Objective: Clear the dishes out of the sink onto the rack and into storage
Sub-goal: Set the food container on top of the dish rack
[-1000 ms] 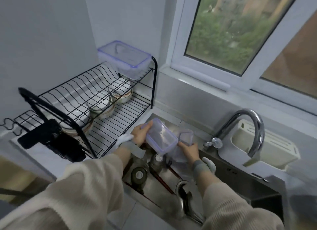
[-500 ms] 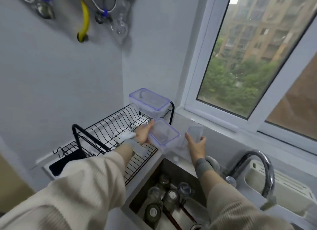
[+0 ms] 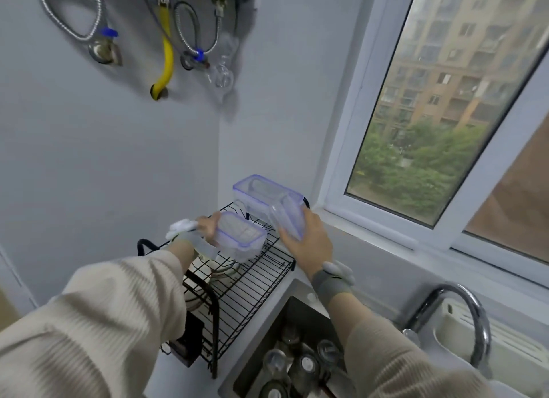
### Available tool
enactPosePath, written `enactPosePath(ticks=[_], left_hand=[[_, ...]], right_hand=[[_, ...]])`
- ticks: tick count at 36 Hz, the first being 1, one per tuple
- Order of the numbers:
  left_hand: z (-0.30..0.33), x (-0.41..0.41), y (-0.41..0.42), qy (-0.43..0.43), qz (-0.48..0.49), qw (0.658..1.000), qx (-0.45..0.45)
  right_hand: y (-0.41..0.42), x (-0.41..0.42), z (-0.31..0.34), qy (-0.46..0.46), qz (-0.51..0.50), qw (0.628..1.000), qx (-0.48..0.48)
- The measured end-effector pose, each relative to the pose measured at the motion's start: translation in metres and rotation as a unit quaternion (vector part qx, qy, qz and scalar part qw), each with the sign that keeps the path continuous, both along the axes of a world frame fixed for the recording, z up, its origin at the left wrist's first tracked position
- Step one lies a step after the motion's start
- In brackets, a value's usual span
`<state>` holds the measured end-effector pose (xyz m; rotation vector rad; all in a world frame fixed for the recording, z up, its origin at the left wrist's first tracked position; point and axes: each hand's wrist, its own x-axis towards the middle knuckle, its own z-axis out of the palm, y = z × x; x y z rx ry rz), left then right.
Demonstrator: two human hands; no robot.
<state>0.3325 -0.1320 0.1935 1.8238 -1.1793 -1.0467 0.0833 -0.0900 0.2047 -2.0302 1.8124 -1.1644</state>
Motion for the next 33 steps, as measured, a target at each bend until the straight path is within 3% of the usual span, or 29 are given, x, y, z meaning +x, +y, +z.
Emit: enactPosePath(ticks=[2, 6, 13, 18, 23, 33], left_hand=[[-0.002, 0.004, -0.005, 0.017, 0.054, 0.998, 0.013], [-0.009, 0.005, -0.014, -0.013, 0.059, 0.998, 0.021], [-0.002, 0.012, -0.011, -0.121, -0.013, 0.992, 0.037], [0.012, 0.019, 0.000, -0.242, -0.089, 0.965, 0.049], [0.011, 0.016, -0.004, -0.227, -0.083, 0.970, 0.022], [-0.003, 0.020, -0.008, -0.201, -0.097, 0.974, 0.032]], right_hand=[[-0.002, 0.010, 0.001, 0.051, 0.015, 0.998, -0.012], [-0.008, 0.030, 0.002, 0.121, 0.035, 0.992, -0.026], [-0.018, 0.049, 0.004, 0.191, 0.040, 0.979, -0.055], [-0.021, 0.058, 0.000, 0.209, 0.054, 0.975, -0.054], [-0.021, 0.067, -0.005, 0.227, 0.058, 0.970, -0.071], [-0.027, 0.073, -0.009, 0.184, 0.088, 0.979, 0.001]])
